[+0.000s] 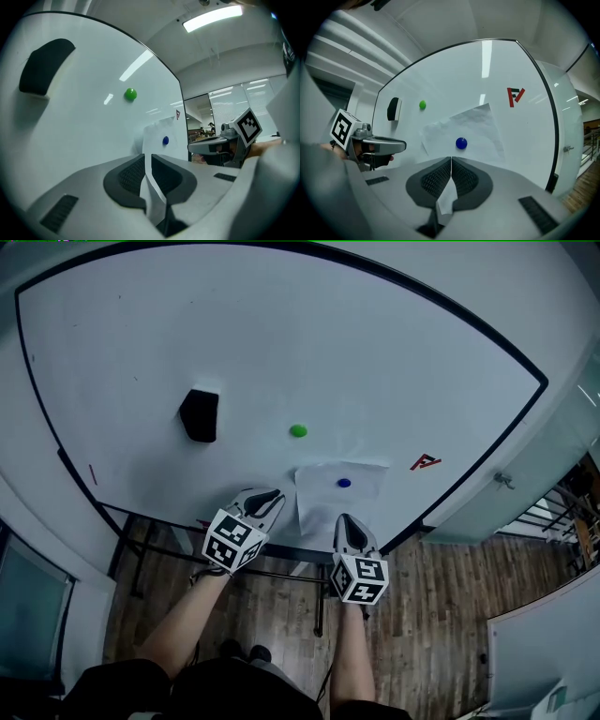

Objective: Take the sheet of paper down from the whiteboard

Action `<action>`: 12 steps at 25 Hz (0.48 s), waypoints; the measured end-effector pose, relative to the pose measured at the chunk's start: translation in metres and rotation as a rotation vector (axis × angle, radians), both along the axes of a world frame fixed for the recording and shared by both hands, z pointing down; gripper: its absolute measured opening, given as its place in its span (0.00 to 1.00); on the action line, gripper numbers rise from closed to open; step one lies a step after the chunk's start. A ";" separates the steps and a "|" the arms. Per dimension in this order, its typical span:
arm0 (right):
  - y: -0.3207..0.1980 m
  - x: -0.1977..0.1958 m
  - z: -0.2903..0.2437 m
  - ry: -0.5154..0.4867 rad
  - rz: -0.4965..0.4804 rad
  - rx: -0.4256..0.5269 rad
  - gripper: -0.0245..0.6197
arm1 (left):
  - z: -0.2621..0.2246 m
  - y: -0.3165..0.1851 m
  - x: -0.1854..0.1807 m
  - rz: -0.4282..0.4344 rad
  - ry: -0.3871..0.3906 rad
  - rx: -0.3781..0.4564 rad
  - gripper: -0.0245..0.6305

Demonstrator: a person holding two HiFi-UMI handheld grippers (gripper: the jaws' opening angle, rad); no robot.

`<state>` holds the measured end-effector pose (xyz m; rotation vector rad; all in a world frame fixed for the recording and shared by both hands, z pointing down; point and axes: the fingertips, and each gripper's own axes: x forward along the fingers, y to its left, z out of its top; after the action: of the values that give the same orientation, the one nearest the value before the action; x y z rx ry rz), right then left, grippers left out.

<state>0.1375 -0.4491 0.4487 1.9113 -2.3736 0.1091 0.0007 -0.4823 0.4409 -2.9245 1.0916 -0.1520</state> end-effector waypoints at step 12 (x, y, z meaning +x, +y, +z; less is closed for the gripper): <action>-0.033 0.008 -0.007 0.005 -0.037 0.018 0.08 | -0.013 -0.034 0.034 0.046 -0.027 0.015 0.22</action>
<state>0.1451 -0.4822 0.4415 1.8715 -2.4138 0.0799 0.0345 -0.5159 0.4275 -2.9224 1.0168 -0.1812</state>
